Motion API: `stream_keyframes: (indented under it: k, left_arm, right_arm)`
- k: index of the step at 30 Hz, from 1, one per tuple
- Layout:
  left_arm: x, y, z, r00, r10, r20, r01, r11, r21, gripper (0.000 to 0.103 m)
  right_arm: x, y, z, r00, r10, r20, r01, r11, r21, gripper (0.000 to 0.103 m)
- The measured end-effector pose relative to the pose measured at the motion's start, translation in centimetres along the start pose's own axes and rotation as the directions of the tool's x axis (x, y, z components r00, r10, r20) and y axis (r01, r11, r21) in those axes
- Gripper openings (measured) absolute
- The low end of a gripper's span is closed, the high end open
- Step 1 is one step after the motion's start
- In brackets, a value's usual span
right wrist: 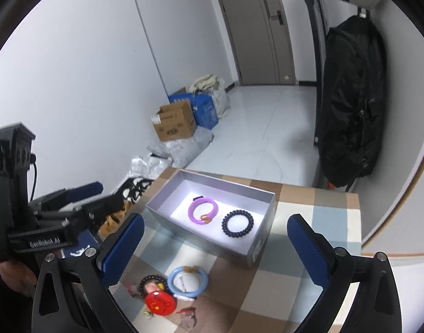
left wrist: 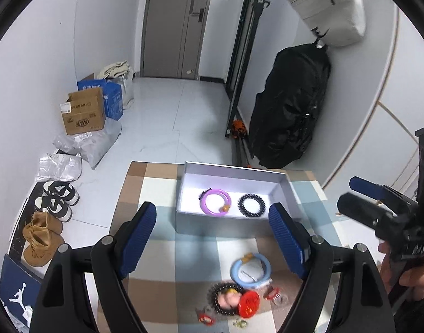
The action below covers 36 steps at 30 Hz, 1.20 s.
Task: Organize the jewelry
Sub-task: 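Withdraw both grippers from the box back over the pile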
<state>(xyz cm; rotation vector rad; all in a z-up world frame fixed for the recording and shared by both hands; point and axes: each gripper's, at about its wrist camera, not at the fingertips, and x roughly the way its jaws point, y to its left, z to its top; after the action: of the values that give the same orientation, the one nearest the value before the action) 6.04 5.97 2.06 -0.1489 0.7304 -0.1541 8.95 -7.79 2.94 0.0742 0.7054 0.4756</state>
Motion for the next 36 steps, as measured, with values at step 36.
stream_keyframes:
  k: [36]
  left_arm:
    - [0.3,1.8,-8.7,0.966,-0.032,-0.257,-0.015,0.983,-0.181,0.089]
  right_arm:
    - [-1.1,2.1,-8.7,0.986,-0.016,-0.167,0.017,1.000,0.004,0.103]
